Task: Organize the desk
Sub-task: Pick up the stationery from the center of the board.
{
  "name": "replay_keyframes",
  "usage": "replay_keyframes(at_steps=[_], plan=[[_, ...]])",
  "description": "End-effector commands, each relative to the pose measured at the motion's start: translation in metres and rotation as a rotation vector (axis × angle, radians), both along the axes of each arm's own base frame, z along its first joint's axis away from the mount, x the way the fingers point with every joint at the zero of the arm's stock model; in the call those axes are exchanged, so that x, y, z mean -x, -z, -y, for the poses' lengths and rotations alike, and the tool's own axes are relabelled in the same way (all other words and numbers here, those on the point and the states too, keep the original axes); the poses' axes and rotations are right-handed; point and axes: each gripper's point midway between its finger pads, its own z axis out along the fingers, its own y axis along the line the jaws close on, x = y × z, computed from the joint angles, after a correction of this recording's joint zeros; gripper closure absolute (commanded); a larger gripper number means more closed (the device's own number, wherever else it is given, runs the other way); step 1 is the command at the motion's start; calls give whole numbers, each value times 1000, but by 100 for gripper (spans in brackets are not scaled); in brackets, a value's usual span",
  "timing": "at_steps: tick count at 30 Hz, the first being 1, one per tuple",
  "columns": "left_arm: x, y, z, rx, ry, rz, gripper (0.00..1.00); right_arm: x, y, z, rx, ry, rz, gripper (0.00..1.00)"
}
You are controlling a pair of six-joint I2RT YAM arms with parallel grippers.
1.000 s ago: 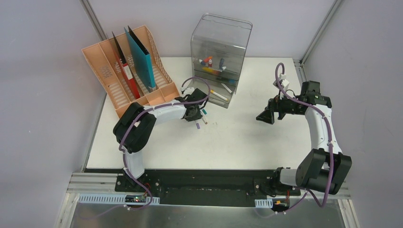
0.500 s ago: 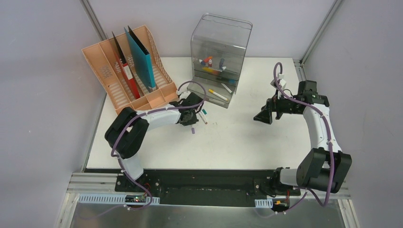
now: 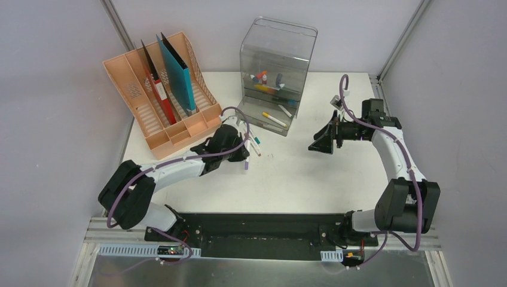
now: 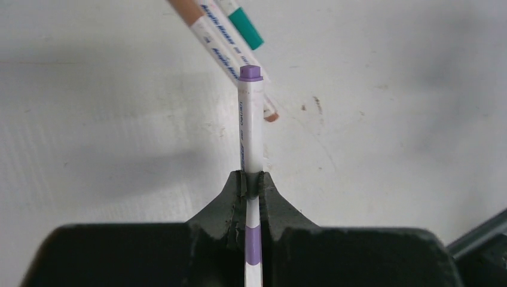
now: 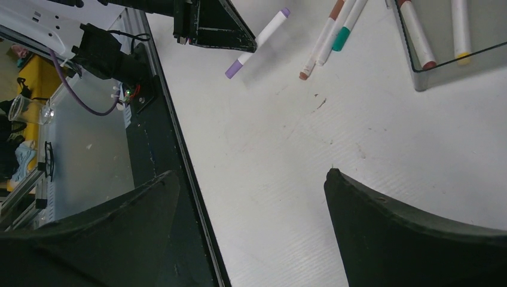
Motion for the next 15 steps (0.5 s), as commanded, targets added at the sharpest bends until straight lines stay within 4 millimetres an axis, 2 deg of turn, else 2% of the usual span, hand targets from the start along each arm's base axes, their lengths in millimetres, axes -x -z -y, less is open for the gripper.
replay_keyframes(at_steps=[1,6,15], plan=[[-7,-65,40,247,169,258,100,-6,-13,-12,-82,-29,22,5],[-4,-95,51,388,202,365,100,-9,-12,-20,-104,-38,-4,6],[-14,-141,68,576,175,425,100,-15,-6,-38,-142,-47,-92,6]])
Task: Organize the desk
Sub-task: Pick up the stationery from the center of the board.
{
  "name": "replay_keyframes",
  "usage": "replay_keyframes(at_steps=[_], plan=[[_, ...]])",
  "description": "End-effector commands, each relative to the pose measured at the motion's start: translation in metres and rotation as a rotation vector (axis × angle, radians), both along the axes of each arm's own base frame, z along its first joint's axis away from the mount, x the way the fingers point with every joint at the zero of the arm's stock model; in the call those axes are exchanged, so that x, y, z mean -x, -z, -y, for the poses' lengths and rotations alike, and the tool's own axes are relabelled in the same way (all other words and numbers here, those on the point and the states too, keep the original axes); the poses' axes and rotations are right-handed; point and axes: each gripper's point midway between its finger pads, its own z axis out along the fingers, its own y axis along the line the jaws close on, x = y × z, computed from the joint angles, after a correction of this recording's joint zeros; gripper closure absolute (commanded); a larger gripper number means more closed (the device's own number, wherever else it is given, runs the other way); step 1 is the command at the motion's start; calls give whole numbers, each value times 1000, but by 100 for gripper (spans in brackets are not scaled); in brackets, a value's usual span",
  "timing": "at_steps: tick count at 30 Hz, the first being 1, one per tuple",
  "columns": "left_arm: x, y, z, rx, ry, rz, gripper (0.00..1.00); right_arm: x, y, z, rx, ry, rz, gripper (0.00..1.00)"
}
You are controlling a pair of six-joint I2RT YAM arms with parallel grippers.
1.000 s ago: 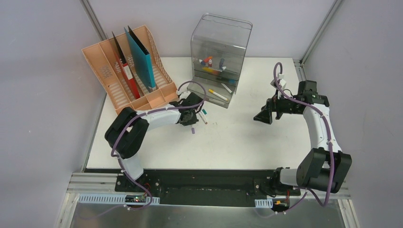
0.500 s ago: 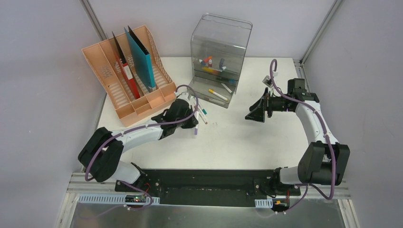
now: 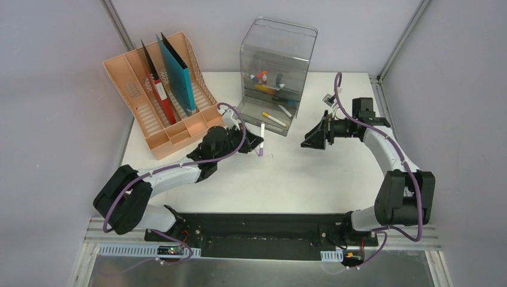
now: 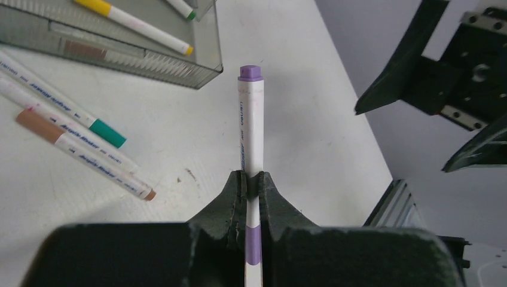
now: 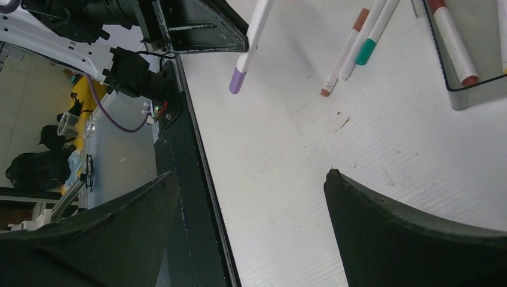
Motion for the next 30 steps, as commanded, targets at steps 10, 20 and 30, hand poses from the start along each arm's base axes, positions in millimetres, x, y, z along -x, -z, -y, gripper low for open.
replay_keyframes(at_steps=[10,20,30], plan=[[-12,-86,36,279,-19,137,100,-7,-8,-22,-59,-23,-26,7],[-18,-95,61,277,-75,119,100,-2,-4,-36,-48,-54,-47,7],[-15,-96,84,243,-112,81,100,0,-2,-43,-31,-62,-57,10]])
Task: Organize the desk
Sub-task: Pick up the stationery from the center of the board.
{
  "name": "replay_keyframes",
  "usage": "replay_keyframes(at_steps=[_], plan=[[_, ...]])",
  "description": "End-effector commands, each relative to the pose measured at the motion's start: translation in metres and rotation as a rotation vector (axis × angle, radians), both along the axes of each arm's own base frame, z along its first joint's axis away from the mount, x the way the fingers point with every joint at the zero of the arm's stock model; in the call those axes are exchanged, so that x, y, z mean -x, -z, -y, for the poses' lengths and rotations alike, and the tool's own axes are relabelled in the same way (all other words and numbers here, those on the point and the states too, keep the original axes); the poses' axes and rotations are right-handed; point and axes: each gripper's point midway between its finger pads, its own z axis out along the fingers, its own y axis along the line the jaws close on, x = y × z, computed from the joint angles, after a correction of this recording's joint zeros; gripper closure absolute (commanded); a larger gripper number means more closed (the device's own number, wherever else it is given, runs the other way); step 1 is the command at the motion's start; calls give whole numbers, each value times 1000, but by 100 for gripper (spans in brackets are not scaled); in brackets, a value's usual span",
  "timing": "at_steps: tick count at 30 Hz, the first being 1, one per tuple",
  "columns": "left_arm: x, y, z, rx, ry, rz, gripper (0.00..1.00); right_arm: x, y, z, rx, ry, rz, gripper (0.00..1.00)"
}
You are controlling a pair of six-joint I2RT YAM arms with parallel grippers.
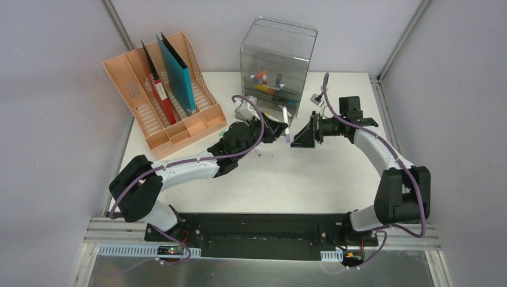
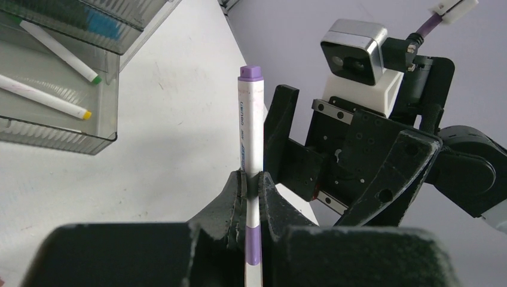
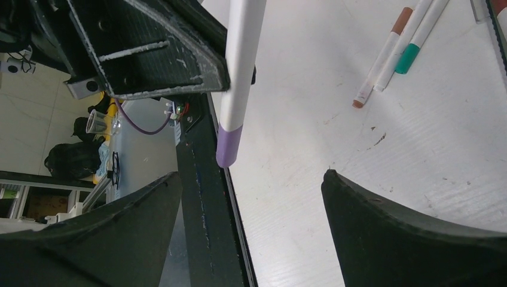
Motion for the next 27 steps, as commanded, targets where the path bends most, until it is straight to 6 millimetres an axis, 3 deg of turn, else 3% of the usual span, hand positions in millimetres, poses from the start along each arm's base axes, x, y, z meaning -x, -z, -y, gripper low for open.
replay_keyframes(at_steps=[1,14,21,27], plan=[[-3,-14,10,22,-31,8,100,-5,-2,-5,-3,-6,30,11],[3,-14,24,12,1,25,100,-1,1,-14,14,-22,19,18],[7,-15,30,15,27,32,100,0,3,-18,20,-27,18,36],[10,-15,33,19,42,36,100,0,4,-21,21,-35,13,59]])
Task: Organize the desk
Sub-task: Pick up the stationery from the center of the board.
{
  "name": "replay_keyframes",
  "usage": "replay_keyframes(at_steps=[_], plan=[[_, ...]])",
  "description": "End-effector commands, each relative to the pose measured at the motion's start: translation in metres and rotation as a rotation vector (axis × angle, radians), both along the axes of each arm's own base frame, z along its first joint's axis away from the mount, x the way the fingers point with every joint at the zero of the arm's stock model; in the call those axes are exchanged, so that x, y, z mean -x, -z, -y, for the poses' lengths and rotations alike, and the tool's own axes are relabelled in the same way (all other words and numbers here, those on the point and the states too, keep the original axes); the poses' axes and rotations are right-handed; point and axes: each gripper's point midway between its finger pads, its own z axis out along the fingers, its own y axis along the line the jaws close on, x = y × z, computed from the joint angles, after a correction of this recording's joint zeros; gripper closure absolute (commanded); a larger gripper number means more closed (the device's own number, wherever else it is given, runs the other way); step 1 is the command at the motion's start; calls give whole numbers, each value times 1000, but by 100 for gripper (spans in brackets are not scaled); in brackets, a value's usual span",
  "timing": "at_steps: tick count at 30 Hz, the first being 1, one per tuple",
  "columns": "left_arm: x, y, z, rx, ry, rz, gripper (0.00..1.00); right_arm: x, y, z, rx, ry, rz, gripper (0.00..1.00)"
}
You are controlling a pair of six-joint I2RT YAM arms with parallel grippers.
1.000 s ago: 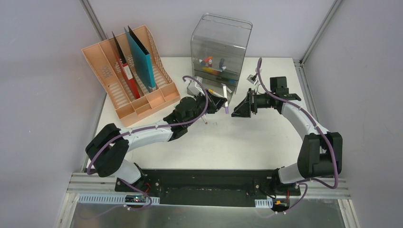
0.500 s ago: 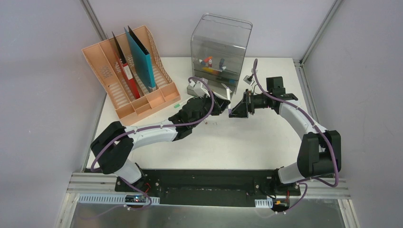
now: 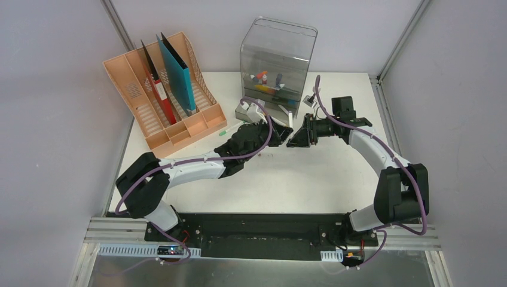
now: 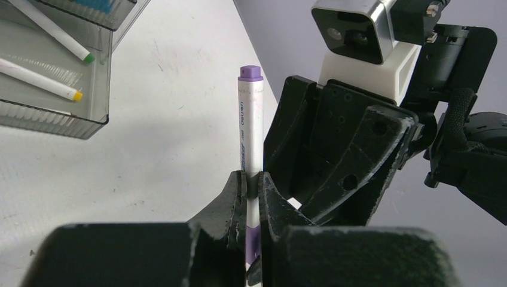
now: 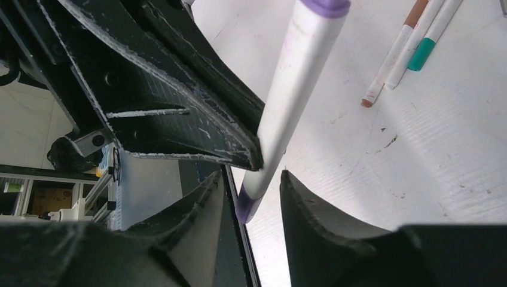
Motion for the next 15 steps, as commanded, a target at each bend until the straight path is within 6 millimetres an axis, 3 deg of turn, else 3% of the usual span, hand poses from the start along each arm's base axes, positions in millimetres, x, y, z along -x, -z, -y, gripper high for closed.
replay_keyframes(at_steps=[1,7,9,10,15], plan=[[3,-31,12,64,36,66,100,-3,-3,-5,-11,-15,29,62],[7,-31,14,62,58,76,100,-3,-2,-6,-8,-18,29,81],[9,-30,12,58,60,82,100,-3,-3,-5,-6,-18,33,97],[9,-30,11,55,60,85,100,-3,-3,-5,-4,-17,36,100],[16,-32,3,29,74,122,73,-1,-3,-4,5,-24,47,100]])
